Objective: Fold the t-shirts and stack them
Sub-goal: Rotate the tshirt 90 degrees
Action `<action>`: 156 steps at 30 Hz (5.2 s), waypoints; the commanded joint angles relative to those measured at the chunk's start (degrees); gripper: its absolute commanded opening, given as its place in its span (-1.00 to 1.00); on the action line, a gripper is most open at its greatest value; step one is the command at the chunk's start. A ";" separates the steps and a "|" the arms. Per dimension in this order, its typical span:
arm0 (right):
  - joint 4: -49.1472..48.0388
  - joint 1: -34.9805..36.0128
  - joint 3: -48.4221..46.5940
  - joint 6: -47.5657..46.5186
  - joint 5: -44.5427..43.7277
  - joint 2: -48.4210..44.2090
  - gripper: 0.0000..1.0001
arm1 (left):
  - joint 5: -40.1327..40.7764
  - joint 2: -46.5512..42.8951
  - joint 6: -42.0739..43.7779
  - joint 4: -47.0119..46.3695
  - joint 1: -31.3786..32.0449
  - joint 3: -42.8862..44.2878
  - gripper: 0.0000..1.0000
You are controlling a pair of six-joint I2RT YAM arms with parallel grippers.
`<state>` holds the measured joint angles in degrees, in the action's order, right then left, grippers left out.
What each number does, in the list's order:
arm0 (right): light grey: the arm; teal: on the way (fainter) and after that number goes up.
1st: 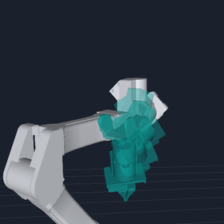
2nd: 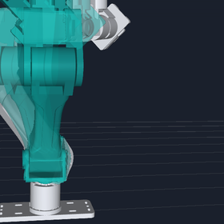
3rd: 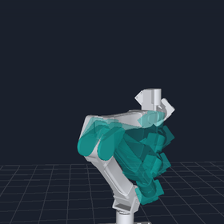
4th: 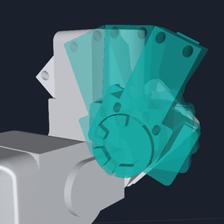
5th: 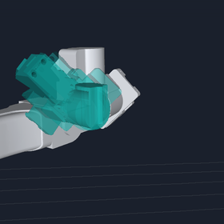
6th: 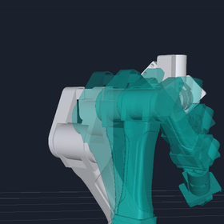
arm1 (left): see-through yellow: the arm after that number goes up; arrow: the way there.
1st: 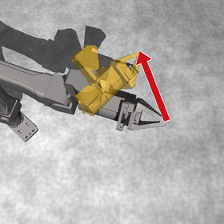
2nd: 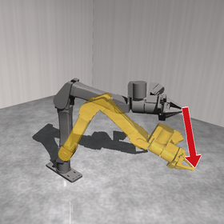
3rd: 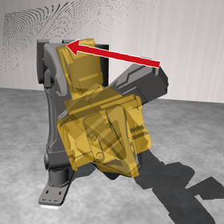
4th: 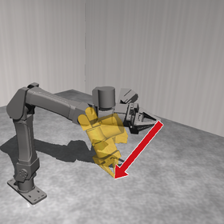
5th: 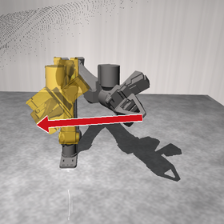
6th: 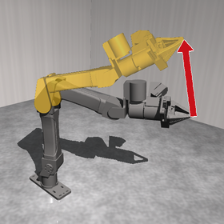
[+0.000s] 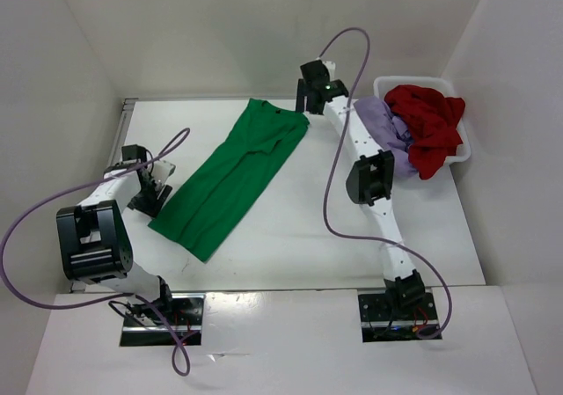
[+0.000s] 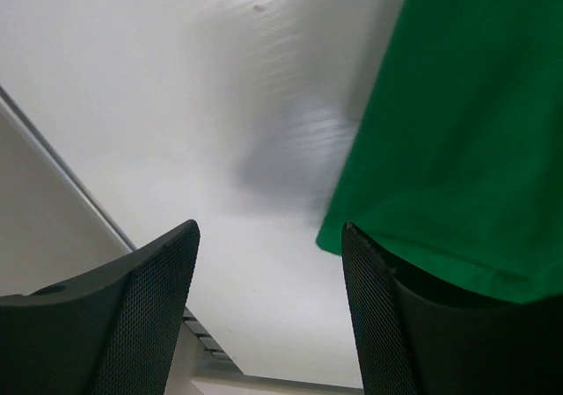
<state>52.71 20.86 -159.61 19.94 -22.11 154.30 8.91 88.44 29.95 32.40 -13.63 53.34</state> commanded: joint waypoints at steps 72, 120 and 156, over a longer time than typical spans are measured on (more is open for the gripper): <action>-16.33 32.93 121.38 38.85 20.52 -71.24 0.01 | -3.38 -13.28 7.22 3.19 34.88 6.71 0.59; -16.41 23.43 138.53 54.68 24.66 -116.07 -0.17 | -41.70 -3.81 72.44 -7.62 67.67 -11.07 -0.36; -16.41 23.43 139.04 52.92 24.66 -114.48 -0.17 | -42.13 -0.64 74.11 -2.87 74.01 -5.27 -0.36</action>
<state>35.62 44.58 -20.97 73.41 2.83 40.38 -29.45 89.12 103.20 27.07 59.64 46.68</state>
